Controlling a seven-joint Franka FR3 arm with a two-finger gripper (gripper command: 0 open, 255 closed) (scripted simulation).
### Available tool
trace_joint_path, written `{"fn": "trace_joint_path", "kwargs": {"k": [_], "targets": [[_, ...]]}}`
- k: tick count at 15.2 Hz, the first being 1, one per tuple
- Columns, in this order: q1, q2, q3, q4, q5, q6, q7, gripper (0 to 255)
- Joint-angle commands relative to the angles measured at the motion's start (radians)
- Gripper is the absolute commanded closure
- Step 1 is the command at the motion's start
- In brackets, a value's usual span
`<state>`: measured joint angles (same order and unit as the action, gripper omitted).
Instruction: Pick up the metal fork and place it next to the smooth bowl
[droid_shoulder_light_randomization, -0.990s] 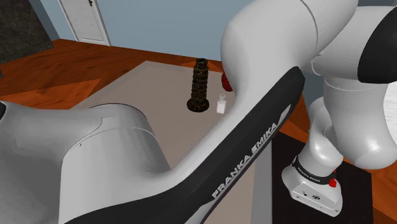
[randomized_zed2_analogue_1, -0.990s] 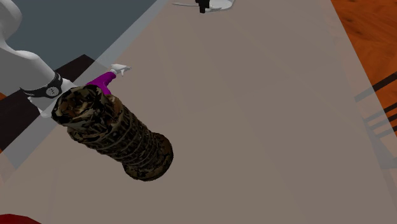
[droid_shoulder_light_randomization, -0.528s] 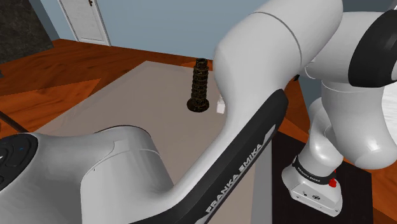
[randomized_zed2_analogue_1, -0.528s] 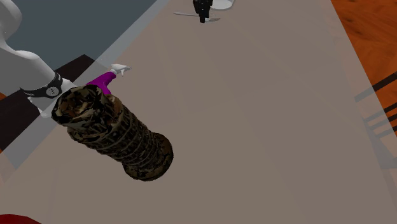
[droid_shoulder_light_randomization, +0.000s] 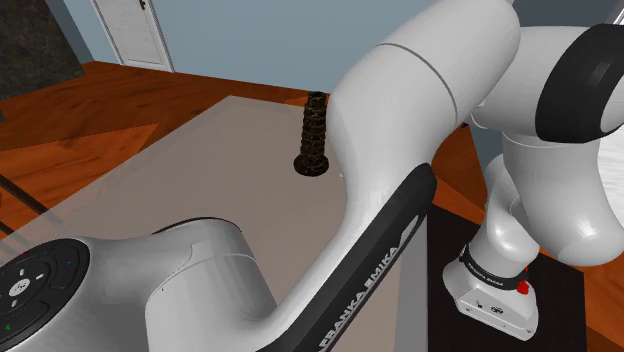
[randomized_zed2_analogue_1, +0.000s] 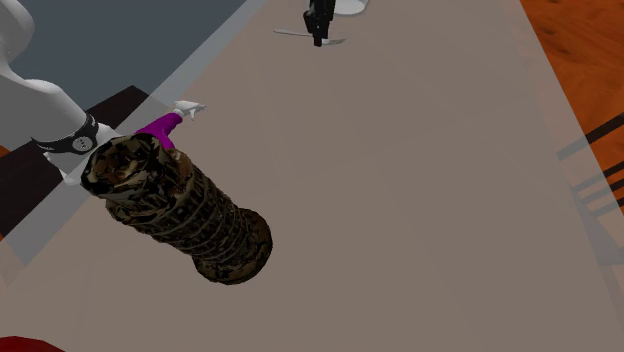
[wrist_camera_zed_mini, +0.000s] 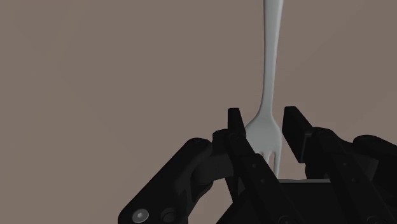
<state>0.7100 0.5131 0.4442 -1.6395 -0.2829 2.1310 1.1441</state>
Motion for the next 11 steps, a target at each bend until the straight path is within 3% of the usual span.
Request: {"fn": "trace_joint_path", "kwargs": {"k": [1,4,5,11], "targets": [[0.000,0.001,0.000,0.000,0.000,0.001,0.000,255],[0.000,0.000,0.000,0.000,0.000,0.001,0.000,255],[0.000,0.000,0.000,0.000,0.000,0.001,0.000,0],[-0.003,-0.015,0.005,0.010,0.008,-0.024,-0.005,0]]}}
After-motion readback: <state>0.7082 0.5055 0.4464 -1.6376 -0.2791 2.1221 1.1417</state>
